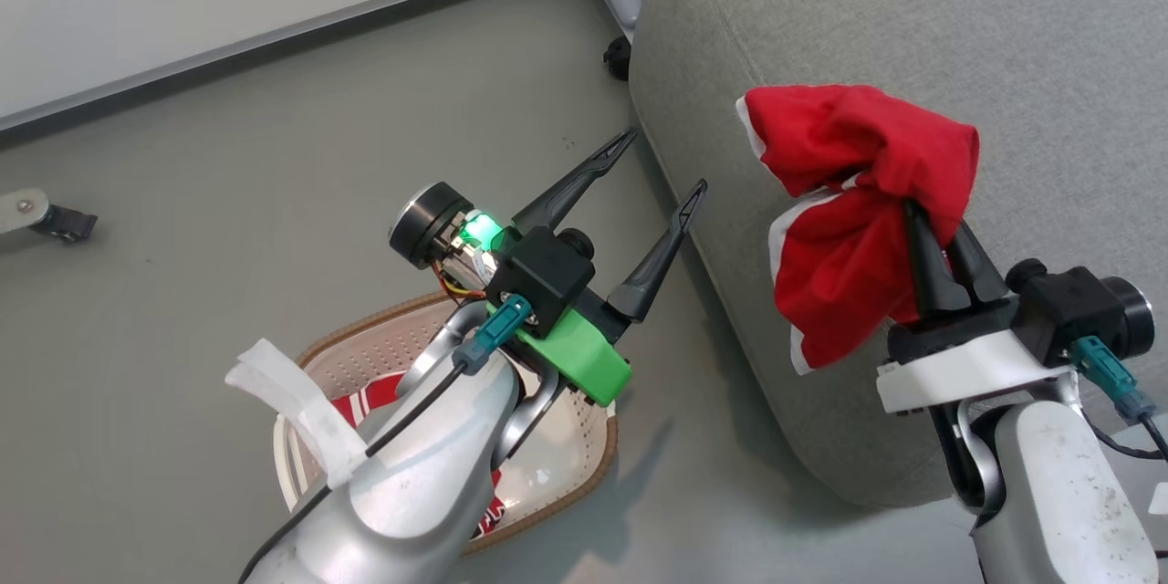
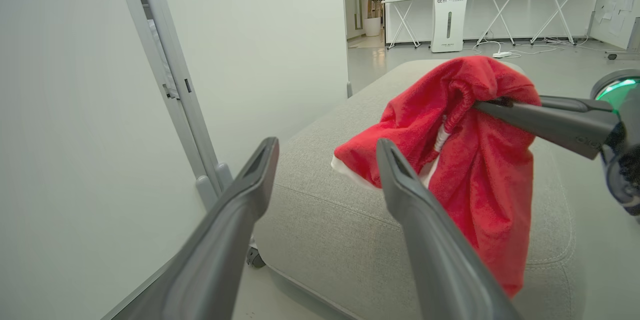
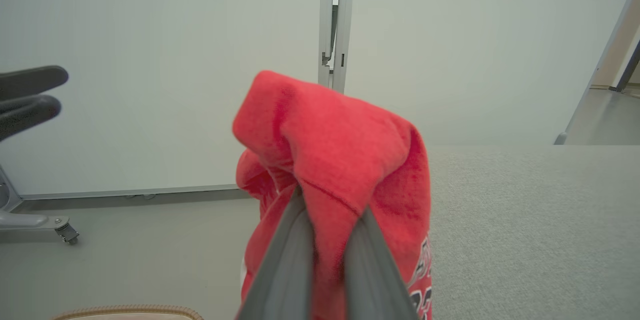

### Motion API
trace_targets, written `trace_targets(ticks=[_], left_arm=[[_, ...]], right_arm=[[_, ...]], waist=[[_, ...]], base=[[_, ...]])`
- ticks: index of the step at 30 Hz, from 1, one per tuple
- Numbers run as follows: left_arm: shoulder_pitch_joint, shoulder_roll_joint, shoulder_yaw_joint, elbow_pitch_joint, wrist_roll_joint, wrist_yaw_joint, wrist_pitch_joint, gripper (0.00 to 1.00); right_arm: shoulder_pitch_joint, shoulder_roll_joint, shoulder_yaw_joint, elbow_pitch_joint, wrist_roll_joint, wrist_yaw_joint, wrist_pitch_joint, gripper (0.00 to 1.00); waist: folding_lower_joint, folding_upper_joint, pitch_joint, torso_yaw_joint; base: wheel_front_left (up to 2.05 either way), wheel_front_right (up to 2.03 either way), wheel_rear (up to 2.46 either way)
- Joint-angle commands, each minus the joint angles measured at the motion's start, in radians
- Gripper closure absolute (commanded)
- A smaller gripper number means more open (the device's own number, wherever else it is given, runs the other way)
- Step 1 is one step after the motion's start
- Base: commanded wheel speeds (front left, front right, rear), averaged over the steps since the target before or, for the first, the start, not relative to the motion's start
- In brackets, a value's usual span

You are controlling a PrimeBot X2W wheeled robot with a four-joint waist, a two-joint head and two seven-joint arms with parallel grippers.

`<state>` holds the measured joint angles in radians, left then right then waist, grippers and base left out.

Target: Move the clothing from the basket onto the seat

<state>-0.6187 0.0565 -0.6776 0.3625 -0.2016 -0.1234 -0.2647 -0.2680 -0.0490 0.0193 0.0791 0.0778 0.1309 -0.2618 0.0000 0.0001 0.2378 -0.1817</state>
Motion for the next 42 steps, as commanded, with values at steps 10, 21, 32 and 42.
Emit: trace_targets(ticks=[10, 21, 32, 42], left_arm=[[-0.016, 0.009, 0.011, -0.004, 0.005, -0.006, 0.0, 0.0], [-0.055, 0.009, 0.02, -0.019, 0.028, -0.007, 0.0, 0.0], [-0.151, 0.002, -0.012, -0.015, 0.054, -0.007, 0.001, 0.0], [-0.222, -0.001, -0.035, -0.017, 0.063, -0.007, 0.001, 0.0]], right_arm=[[0.035, -0.003, -0.049, -0.026, 0.018, 0.0, -0.005, 1.0], [-0.125, -0.018, -0.152, -0.046, -0.005, 0.0, -0.005, 1.0], [-0.415, -0.168, -0.31, -0.046, -0.007, 0.0, -0.005, 1.0], [-0.618, -0.273, -0.333, 0.111, -0.012, 0.0, -0.005, 1.0]], waist=[[0.0, -0.0001, 0.04, -0.073], [0.0, -0.0001, 0.121, -0.048], [0.0, -0.0001, 0.293, 0.018], [0.0, -0.0001, 0.406, 0.058]], base=[[0.0, 0.0, 0.0], [0.0, 0.0, 0.0], [0.0, 0.0, 0.0], [0.0, 0.0, 0.0]])
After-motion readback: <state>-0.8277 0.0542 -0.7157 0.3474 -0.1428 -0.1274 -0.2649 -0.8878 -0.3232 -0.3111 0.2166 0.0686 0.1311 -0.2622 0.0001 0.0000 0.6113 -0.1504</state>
